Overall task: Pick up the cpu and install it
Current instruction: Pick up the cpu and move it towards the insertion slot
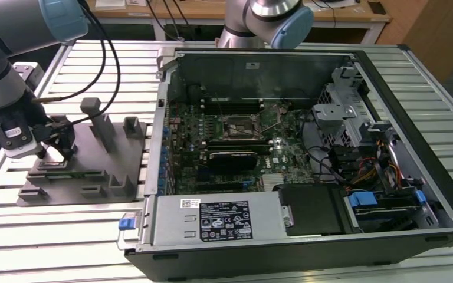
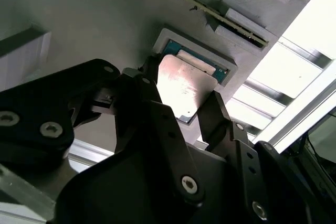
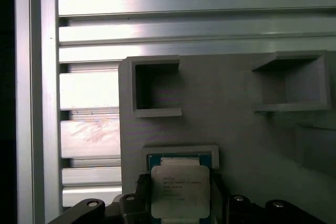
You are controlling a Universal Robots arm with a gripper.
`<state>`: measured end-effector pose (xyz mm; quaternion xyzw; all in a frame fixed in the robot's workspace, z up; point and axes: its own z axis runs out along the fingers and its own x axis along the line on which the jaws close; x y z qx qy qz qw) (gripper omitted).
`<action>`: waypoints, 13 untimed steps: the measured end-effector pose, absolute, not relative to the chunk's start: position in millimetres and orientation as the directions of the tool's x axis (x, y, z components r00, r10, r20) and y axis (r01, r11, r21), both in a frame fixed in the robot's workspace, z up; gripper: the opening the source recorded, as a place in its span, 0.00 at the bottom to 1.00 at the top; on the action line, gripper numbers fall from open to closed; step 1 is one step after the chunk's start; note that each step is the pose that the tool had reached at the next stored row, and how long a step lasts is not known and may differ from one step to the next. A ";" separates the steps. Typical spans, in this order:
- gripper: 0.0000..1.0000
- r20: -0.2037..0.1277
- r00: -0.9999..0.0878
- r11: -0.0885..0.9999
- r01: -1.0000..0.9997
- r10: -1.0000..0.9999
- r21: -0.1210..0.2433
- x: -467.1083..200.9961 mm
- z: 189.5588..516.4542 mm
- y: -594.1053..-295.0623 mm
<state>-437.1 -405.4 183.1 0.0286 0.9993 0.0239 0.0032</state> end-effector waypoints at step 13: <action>0.54 -0.005 -0.998 0.997 0.057 0.057 0.048 -437.1 195.6 -405.4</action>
